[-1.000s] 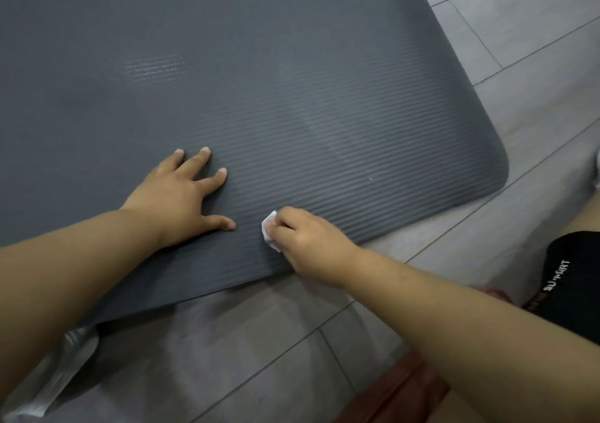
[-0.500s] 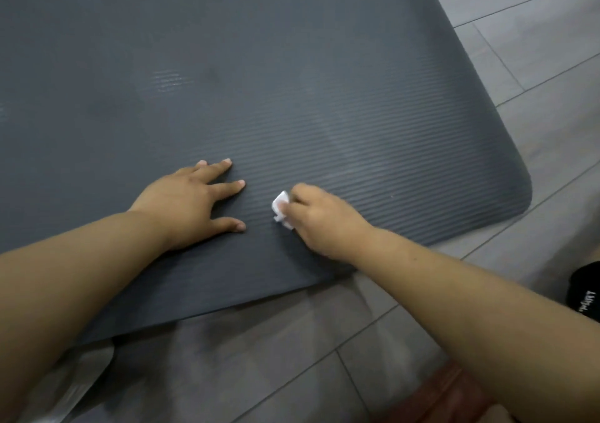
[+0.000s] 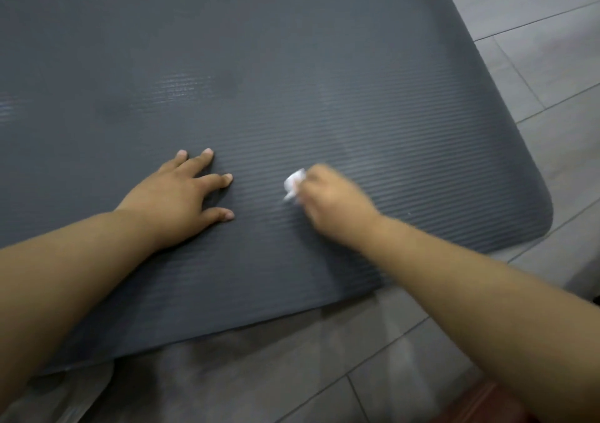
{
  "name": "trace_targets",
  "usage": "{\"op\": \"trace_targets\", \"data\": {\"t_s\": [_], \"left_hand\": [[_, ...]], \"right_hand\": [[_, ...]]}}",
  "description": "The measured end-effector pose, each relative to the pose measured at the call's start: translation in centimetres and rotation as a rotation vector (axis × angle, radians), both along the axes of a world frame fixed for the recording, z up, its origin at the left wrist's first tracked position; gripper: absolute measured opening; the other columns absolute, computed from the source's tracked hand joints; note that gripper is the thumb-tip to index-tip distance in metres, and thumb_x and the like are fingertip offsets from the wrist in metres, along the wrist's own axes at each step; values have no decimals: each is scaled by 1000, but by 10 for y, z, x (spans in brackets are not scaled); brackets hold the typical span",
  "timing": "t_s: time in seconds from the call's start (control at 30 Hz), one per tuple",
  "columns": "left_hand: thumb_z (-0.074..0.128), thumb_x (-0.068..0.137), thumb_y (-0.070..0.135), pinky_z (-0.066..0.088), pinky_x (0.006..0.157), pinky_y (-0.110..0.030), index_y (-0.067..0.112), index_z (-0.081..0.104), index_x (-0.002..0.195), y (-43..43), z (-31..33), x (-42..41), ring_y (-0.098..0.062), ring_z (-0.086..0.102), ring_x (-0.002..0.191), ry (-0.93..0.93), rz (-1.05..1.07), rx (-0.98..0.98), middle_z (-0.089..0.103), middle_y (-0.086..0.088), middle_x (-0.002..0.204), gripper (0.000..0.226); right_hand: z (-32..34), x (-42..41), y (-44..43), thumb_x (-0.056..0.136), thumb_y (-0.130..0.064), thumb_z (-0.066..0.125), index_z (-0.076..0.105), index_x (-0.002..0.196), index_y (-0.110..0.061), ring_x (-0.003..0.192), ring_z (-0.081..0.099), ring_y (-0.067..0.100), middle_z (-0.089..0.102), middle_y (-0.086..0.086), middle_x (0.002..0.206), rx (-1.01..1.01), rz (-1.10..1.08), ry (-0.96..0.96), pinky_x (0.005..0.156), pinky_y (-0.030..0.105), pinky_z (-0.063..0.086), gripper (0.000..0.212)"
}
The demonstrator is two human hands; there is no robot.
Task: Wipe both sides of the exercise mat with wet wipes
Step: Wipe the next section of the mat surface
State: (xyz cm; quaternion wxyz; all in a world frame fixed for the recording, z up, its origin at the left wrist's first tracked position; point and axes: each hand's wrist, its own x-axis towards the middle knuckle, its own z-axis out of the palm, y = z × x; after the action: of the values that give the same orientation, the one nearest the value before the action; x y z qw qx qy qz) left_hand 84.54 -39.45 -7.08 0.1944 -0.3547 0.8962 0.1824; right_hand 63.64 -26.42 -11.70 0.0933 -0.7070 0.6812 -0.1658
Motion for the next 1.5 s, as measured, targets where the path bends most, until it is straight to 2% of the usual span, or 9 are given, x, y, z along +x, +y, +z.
{"op": "trace_targets", "data": {"t_s": [0.17, 0.3, 0.4, 0.5, 0.63, 0.93, 1.13, 1.33, 1.5], "left_hand": [[44, 87, 59, 16, 115, -34, 40, 30, 143, -4, 4, -4, -25, 13, 144, 0, -13, -23, 10, 6, 158, 60], [42, 93, 49, 28, 108, -30, 32, 30, 144, -14, 8, -4, -20, 31, 138, 33, 12, -70, 18, 12, 155, 55], [43, 94, 45, 33, 104, -31, 25, 25, 147, -21, 6, 1, -19, 36, 134, 60, 52, -105, 19, 10, 154, 59], [51, 90, 45, 28, 109, -33, 17, 27, 147, -27, -2, 4, -24, 31, 135, 97, 99, -99, 17, 1, 154, 68], [61, 84, 43, 24, 110, -37, 12, 43, 140, -28, -14, 8, -33, 34, 124, 158, 90, -125, 27, -8, 152, 66], [55, 84, 52, 22, 113, -40, 20, 40, 143, -29, -17, 10, -31, 25, 129, 130, 86, -154, 20, -4, 154, 69], [48, 82, 62, 9, 117, -37, 38, 29, 144, -34, -12, 9, -25, 3, 143, 61, 165, -84, -1, -2, 158, 70], [43, 89, 55, 12, 114, -27, 41, 32, 142, -40, -5, 12, -19, 13, 143, 131, 167, -65, 9, 6, 158, 55], [48, 93, 43, 24, 108, -26, 41, 40, 138, -50, -2, 18, -13, 29, 137, 197, 169, -105, 22, 16, 153, 46]], "right_hand": [[12, -74, -25, 92, -14, 47, 66, 108, -10, 101, 54, 31, 58, 16, 114, 151, -861, 5, 82, 28, 38, 25], [10, 16, -38, 74, 4, 57, 66, 80, -2, 79, 59, 32, 62, 15, 83, -42, -233, -58, 69, 30, 39, 13], [6, 31, -32, 77, -8, 49, 67, 85, -5, 68, 58, 29, 60, 12, 80, 0, 203, -26, 62, 30, 45, 20], [8, -32, -49, 81, -10, 50, 70, 91, -4, 75, 62, 34, 64, 18, 83, -98, -134, 51, 64, 30, 51, 23], [15, -83, -65, 94, -11, 46, 64, 110, -7, 104, 53, 34, 54, 19, 115, 98, -739, 40, 82, 28, 34, 25], [-5, -12, -66, 94, -15, 52, 67, 109, -9, 101, 55, 24, 56, 11, 108, -22, -478, -160, 90, 27, 38, 22], [5, -15, -61, 85, -17, 57, 71, 94, -8, 71, 55, 25, 59, 12, 81, 10, 133, -11, 63, 28, 43, 19], [16, -68, -110, 91, -9, 47, 68, 101, -5, 99, 57, 33, 63, 21, 105, 105, -726, 71, 79, 31, 40, 24], [8, 39, -103, 83, -8, 55, 67, 87, -8, 78, 59, 28, 62, 11, 88, 89, 237, -77, 65, 27, 47, 12]]}}
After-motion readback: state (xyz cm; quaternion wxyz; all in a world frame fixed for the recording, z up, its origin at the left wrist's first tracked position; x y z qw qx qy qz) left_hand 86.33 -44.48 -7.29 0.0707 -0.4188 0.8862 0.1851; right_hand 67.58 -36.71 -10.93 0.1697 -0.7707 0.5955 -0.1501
